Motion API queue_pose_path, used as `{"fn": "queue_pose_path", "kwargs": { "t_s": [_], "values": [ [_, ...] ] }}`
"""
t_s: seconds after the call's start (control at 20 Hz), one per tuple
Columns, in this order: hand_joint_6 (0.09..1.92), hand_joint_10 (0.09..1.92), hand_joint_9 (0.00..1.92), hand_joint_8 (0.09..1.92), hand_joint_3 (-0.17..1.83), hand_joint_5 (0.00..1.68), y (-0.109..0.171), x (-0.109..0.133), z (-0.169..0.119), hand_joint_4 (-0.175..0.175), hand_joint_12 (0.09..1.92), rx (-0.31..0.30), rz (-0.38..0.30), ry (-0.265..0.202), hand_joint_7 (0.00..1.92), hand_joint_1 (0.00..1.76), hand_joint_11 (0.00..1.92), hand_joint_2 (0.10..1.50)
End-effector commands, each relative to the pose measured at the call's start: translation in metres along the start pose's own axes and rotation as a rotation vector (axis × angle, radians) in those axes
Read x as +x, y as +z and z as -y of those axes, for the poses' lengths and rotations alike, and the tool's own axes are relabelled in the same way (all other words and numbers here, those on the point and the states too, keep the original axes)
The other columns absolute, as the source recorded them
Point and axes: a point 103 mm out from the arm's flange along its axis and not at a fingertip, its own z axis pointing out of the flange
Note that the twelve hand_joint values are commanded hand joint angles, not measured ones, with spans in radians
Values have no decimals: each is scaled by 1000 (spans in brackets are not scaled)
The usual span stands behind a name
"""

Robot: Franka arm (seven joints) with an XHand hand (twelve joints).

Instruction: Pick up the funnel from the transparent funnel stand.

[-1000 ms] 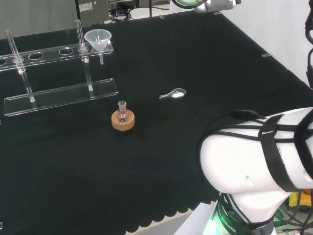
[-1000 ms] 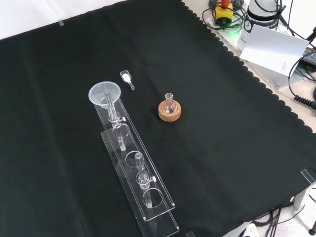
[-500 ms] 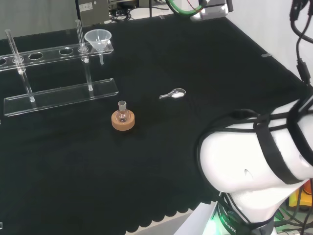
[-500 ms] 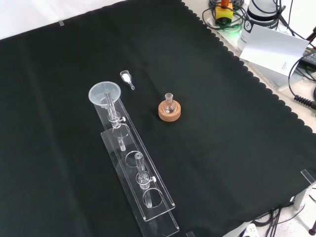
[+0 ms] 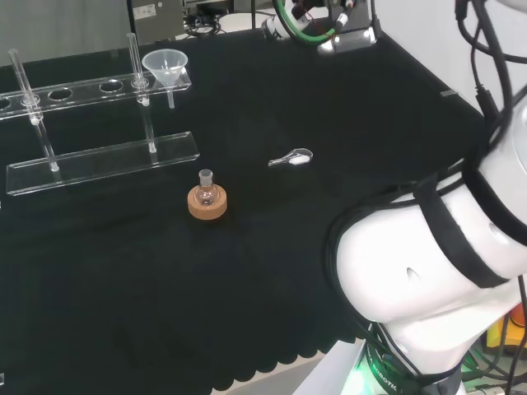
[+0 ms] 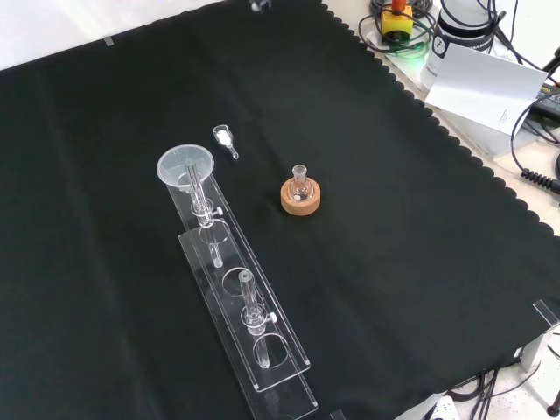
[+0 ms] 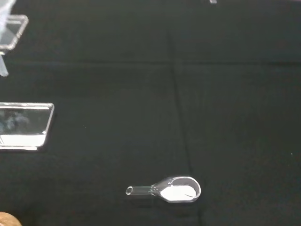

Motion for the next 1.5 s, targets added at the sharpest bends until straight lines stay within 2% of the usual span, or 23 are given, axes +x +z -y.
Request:
{"fn": "queue_pose_path", "kwargs": {
  "t_s": [0.05,0.15,0.55,0.85,1.05,1.5],
  "values": [
    [87,647,459,647,278,379,10,1,-32,-36,1374,-16,52,-1,336,518,211,918],
    [87,642,459,645,273,358,7,4,-43,-43,1373,13,43,-23,325,546,217,901],
    [87,647,427,667,274,257,3,49,-85,-58,1372,77,41,-104,236,562,222,857],
    [87,667,365,693,277,215,8,78,-103,-60,1382,131,29,-216,155,540,201,820],
    [87,680,328,692,269,172,11,95,-108,-59,1391,172,42,-270,99,512,187,788],
    [87,695,305,692,256,139,23,131,-131,-58,1402,206,76,-314,64,485,189,760]
  ]
}}
